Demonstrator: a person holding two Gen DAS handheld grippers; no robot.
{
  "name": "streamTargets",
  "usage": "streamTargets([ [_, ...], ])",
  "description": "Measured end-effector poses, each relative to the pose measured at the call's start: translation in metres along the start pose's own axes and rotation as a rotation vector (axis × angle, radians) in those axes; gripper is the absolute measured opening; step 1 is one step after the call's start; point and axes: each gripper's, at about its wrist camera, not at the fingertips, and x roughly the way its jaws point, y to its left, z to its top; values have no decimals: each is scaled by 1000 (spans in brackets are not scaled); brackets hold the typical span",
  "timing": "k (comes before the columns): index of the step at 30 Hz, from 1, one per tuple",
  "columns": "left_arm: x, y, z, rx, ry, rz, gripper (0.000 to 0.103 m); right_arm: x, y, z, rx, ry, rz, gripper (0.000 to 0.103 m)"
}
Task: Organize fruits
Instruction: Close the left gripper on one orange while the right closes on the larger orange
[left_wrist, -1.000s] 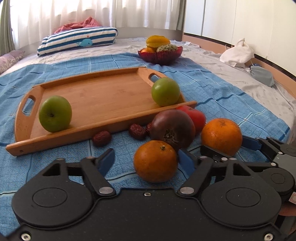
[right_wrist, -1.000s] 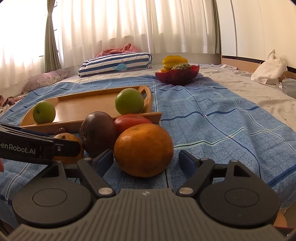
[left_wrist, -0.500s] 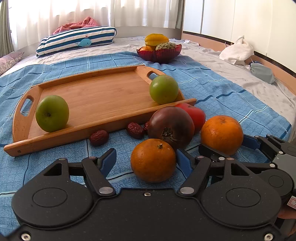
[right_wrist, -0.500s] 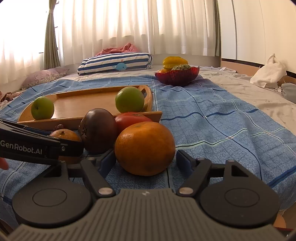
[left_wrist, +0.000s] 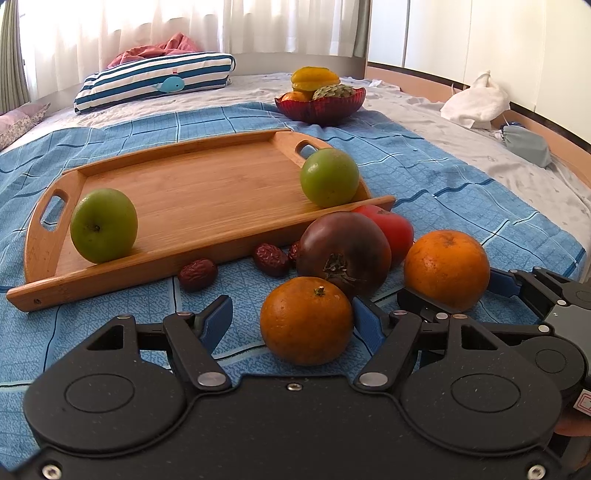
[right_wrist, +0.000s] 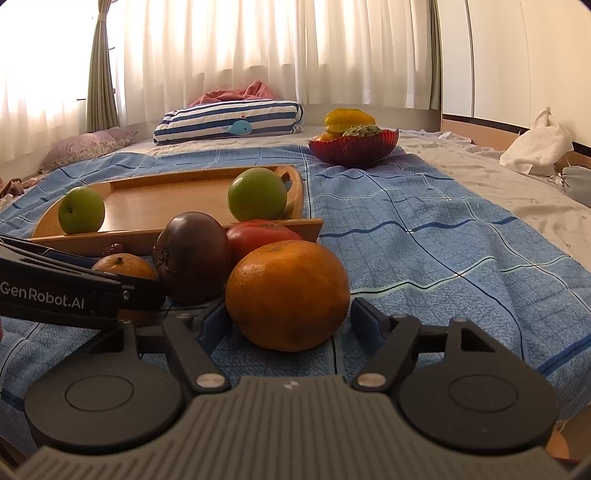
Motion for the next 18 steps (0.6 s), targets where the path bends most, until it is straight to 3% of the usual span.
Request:
streamTargets([
  [9,1,1,0,-13,3,-2,69,4,1,1,4,14,-6,82],
  [16,3,-3,1,1,7,-27,51,5,3,1,-15,16,0,75],
  [18,3,-4,1,4,5,-23,52,5,3,1,-17,15,1,73],
])
